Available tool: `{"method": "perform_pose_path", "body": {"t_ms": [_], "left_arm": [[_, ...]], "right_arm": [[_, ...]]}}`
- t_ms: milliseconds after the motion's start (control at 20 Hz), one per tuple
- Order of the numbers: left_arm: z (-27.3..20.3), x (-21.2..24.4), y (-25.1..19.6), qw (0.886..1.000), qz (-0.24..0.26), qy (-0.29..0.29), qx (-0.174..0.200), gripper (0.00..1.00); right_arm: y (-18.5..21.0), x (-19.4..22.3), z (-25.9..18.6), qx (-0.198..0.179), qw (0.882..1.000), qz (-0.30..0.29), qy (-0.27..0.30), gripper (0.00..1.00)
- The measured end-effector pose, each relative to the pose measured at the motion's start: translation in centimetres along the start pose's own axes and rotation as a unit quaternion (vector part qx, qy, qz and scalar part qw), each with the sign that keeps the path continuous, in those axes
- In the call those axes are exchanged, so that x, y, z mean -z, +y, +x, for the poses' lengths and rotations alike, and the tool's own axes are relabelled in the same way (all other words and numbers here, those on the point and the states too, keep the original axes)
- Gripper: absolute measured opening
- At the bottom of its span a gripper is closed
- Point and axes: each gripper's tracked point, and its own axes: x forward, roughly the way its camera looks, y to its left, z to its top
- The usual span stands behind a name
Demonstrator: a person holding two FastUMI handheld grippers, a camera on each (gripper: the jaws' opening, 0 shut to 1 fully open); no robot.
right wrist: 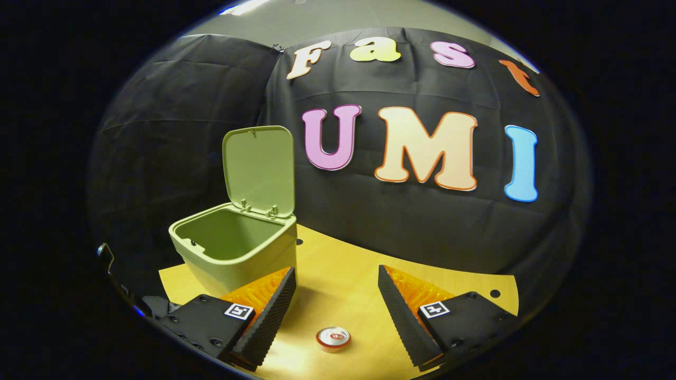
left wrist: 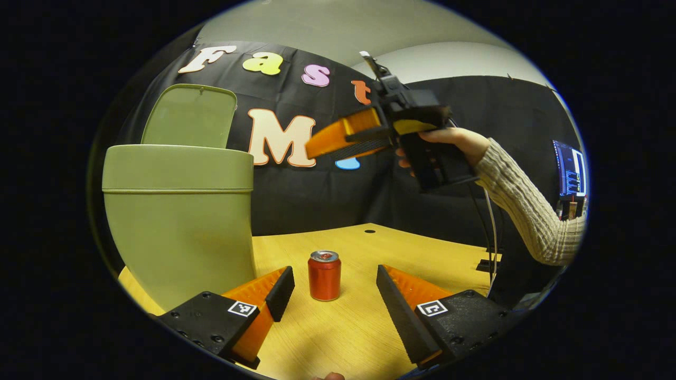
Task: Press the lid of the desktop garbage bin to open it, pick up the crumpled paper on the desktop and throw it into the bin, then pick up the pop can on the desktop and drop it into the bin, and finally close the garbage bin lid.
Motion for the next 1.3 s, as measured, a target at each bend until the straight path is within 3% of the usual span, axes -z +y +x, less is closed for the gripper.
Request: {"method": "perform_pose_path", "body": {"t_ms": [350, 750, 1000, 1300], "left_arm": [[2.7, 1.2, 0.6, 0.999, 0.014, 0.041, -0.006, 0.94], [7.5, 3.4, 0.8, 0.995, 0.026, 0.096, -0.009, 0.94], [9.7, 5.3, 1.5, 0.991, 0.038, 0.131, -0.012, 0.93], [11.7, 7.9, 2.1, 0.985, 0.019, 0.171, -0.010, 0.93]], "right_arm": [[-4.4, 6.2, -5.8, 0.036, 0.999, 0.022, -0.030, 0.98], [-7.3, 13.9, -9.2, 0.077, 0.996, 0.041, -0.028, 0.98], [-7.6, 15.8, -9.7, 0.081, 0.995, 0.049, -0.028, 0.98], [-7.7, 17.7, -9.7, 0.086, 0.995, 0.042, -0.018, 0.98]]}}
